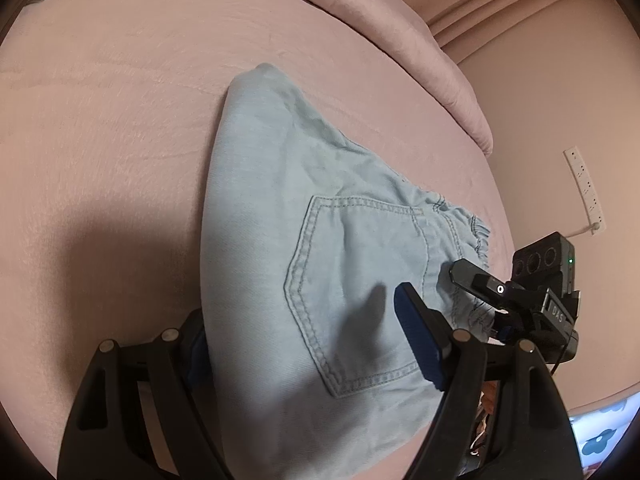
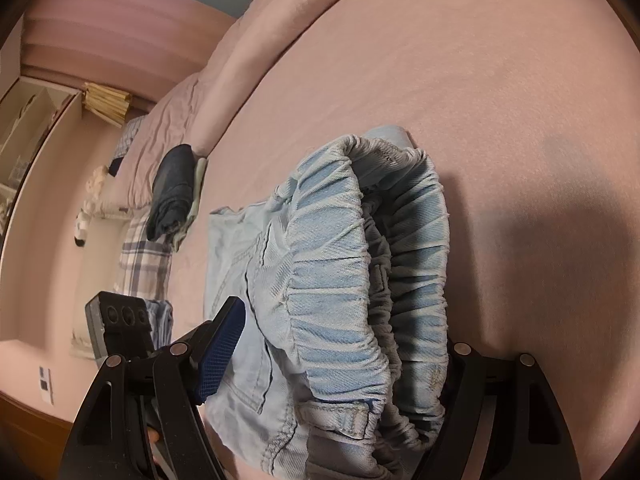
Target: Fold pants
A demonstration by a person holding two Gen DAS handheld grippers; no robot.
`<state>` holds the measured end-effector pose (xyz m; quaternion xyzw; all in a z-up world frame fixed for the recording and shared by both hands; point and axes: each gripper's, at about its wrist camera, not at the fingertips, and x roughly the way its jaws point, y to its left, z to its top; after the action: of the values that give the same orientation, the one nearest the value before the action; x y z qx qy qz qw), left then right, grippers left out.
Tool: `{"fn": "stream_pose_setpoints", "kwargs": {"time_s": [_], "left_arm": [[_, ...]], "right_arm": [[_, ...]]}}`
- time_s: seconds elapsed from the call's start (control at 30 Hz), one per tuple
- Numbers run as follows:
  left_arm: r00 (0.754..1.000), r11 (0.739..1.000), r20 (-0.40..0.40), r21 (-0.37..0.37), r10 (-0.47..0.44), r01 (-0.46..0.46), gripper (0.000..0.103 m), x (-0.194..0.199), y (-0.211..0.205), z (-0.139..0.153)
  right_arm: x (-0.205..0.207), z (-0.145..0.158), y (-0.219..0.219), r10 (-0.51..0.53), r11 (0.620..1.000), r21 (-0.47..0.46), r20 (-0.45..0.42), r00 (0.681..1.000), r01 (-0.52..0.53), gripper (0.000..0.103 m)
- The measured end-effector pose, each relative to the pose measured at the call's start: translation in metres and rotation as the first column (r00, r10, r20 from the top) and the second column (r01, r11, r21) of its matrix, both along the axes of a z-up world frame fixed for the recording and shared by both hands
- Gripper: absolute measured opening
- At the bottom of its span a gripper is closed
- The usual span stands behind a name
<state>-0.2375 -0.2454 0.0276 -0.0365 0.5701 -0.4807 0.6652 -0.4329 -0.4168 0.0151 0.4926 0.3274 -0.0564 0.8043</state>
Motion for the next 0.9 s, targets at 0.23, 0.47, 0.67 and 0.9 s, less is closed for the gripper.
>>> {"fn": "stream_pose_setpoints", "kwargs": {"time_s": [0.23, 0.47, 0.67, 0.9], "left_arm": [[0.999, 0.999, 0.036, 0.033, -0.005, 0.004, 0.079, -0.005, -0.006, 0.002], [0.997, 0.997, 0.080, 0.071, -0.019, 0.014, 0.076, -0.007, -0.008, 0.002], [0.993, 0.995, 0.115, 0.095, -0.027, 0.016, 0.073, -0.009, -0.010, 0.001], [0.988, 0.993, 0.151, 0.117, -0.039, 0.021, 0.070, -0.012, -0.010, 0.001]], "right_arm": [[0.005, 0.003, 0.003, 0.013, 0.999, -0.042, -0.013, 1.000, -0.014, 0.079], [0.006, 0.005, 0.004, 0.004, 0.998, -0.065, -0.023, 1.000, -0.006, 0.079], [0.013, 0.013, 0.014, 0.011, 0.989, -0.148, -0.077, 0.997, -0.023, 0.078], [0.014, 0.015, 0.016, 0.003, 0.981, -0.194, -0.113, 0.994, -0.025, 0.073]]}}
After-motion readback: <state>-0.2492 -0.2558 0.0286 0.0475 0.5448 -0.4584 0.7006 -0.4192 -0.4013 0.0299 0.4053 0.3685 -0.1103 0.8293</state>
